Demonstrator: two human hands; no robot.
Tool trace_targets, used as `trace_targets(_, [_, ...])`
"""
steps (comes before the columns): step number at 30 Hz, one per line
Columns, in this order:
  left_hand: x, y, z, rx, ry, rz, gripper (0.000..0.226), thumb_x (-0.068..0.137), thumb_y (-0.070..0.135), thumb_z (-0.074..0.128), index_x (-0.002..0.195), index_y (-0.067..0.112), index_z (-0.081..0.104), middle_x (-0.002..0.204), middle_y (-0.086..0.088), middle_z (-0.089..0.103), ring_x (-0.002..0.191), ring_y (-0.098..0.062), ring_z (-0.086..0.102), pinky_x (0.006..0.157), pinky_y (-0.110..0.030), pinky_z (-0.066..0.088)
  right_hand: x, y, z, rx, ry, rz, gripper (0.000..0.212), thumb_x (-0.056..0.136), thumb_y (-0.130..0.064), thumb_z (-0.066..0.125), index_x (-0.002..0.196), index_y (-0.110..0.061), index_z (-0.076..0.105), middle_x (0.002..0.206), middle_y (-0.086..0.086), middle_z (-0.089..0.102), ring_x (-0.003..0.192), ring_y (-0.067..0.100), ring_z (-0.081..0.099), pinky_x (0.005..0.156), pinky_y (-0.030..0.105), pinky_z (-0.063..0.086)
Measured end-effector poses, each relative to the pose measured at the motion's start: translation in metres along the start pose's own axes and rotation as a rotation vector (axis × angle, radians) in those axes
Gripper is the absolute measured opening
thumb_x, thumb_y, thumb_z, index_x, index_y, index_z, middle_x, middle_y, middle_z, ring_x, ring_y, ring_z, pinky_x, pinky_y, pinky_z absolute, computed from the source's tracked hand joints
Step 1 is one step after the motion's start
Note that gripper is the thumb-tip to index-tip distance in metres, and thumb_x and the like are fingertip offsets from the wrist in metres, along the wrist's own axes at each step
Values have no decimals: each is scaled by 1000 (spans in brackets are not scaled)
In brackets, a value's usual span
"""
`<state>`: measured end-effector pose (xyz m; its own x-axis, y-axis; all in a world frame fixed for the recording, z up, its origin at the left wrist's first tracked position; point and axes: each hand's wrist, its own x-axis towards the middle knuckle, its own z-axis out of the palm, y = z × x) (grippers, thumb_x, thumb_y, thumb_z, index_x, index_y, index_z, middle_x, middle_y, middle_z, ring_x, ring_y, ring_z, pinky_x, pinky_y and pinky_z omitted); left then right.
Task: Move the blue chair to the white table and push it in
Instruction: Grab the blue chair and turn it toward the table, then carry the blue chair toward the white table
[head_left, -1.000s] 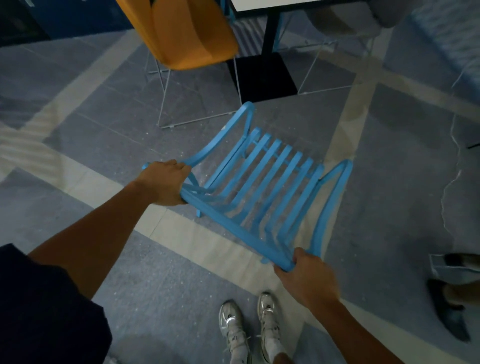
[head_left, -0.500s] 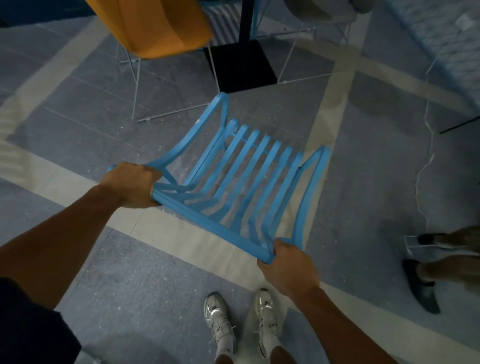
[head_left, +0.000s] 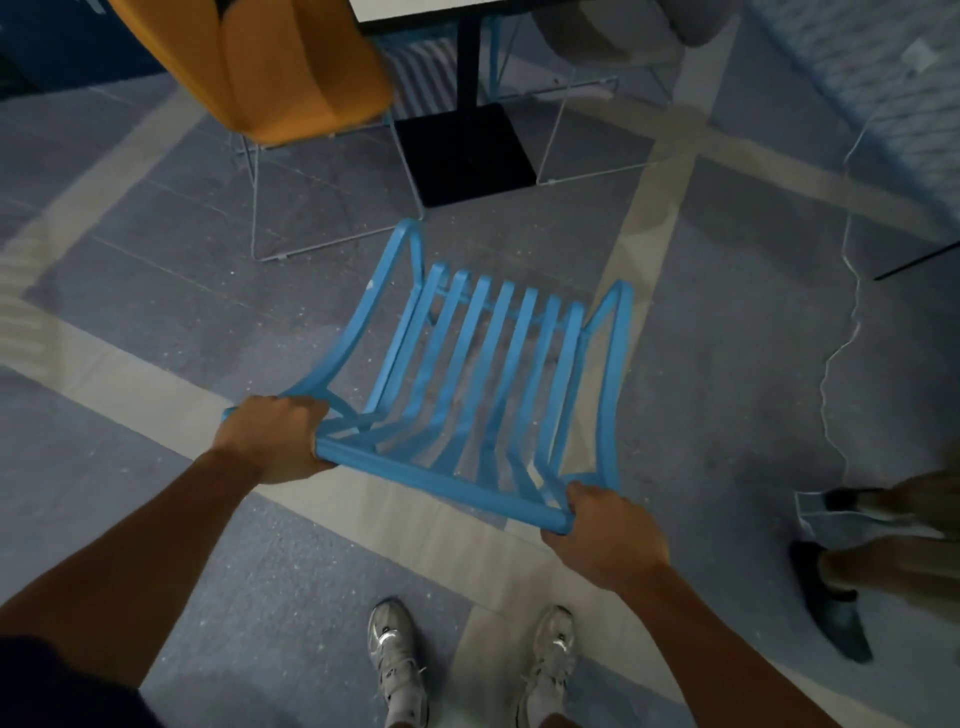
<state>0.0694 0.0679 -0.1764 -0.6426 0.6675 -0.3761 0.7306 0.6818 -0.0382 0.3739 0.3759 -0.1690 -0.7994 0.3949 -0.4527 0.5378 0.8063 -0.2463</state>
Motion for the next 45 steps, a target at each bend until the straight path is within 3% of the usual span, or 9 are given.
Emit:
trace_targets(4, [-2,53,9,-15,19,-93,56,64,90,43,83,37,49,76,17,54,65,-9,60,64,-29,54,6,57,-18,-8,-27,-73,39,71,-68,49,84,-32,42,71,-12,46,73,21,66,57,33,44])
trace_targets(10, [0,139,9,-58,33,-183,57,65,91,42,85,38,53,72,18,52,61,-4,55,58,-26,49,20,141,-52,-118,-10,-116,47,73,-69,50,95,-28,55,89,-6,64,80,21,67,67,36,52])
trace_targets(17, [11,218,-8,-86,108,-206,60,68,90,39,86,35,53,74,13,60,66,-17,67,61,-33,54,47,206,-85,-223,1,-112,59,74,-70,53,113,-26,57,112,0,64,102,28,67,80,40,53])
trace_targets(21, [18,234,-11,-72,172,-175,54,72,82,56,81,29,58,67,9,64,55,-21,67,55,-36,55,62,225,-98,-214,3,-154,54,64,-74,45,94,-30,52,97,-5,64,92,25,67,73,38,50])
trace_targets(24, [18,238,-12,-39,219,-169,53,67,70,76,79,20,64,62,4,65,46,-26,65,49,-39,55,67,230,-105,-179,-24,-183,52,61,-84,45,72,-33,37,74,-12,51,70,16,60,62,34,43])
trace_targets(28, [20,242,-21,-42,203,-181,53,70,67,77,82,16,67,65,2,66,50,-27,66,53,-41,58,71,236,-107,-153,70,-234,64,69,-96,29,66,-33,31,64,-11,46,55,10,47,49,30,30])
trace_targets(32, [28,257,-30,-74,227,-179,54,69,65,80,80,14,67,64,-1,67,50,-30,66,53,-42,58,83,246,-114,-85,205,-158,65,82,-85,26,60,-25,40,56,-8,48,50,17,48,49,30,35])
trace_targets(38, [46,284,-31,-118,263,-216,50,66,64,82,75,20,60,58,8,55,43,-22,60,48,-36,52,109,271,-134,-99,192,-147,52,83,-65,37,61,-19,45,54,-3,50,49,17,48,50,32,38])
trace_targets(45, [65,348,-32,-131,264,-283,51,67,73,74,71,28,51,61,16,38,42,-11,43,46,-29,47,133,328,-163,-125,175,-157,46,76,-62,38,60,-19,46,53,-6,46,50,20,48,53,32,40])
